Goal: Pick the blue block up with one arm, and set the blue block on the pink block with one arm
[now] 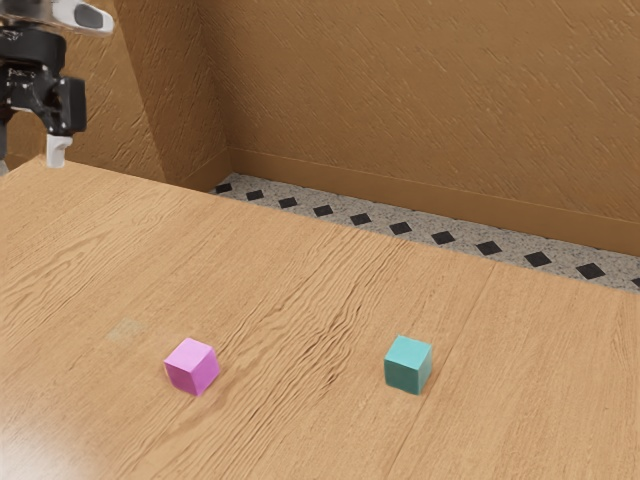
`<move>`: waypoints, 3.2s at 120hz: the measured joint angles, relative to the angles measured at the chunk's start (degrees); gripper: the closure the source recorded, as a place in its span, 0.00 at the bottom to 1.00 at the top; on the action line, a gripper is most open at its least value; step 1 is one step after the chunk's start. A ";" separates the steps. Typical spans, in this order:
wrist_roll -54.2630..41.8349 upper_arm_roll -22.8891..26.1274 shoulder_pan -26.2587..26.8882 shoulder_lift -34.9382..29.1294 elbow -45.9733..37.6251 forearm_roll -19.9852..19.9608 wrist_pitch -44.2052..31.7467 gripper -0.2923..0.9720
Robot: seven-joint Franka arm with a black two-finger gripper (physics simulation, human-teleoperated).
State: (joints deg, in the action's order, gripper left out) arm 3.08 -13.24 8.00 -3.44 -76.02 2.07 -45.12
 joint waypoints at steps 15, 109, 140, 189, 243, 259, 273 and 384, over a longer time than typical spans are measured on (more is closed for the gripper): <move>1.54 -0.34 -2.37 -0.11 -1.93 0.36 -13.27 0.24; 5.51 8.72 2.96 11.40 12.04 -0.95 -33.14 0.25; 6.15 8.64 7.76 16.01 2.30 -3.45 -43.06 0.25; 9.17 8.47 19.25 19.33 -9.09 -5.55 -61.00 0.25; 10.90 8.41 21.31 25.12 -17.04 -6.32 -72.64 0.25; 11.22 8.34 22.13 25.65 -19.47 -6.53 -75.64 0.25; 11.39 8.20 22.89 25.80 -21.51 -6.92 -78.45 0.25; 11.71 8.23 23.15 33.28 -20.53 -7.46 -84.39 0.25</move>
State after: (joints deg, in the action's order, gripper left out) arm 14.80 -5.01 31.15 29.84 -96.55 -5.39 -129.51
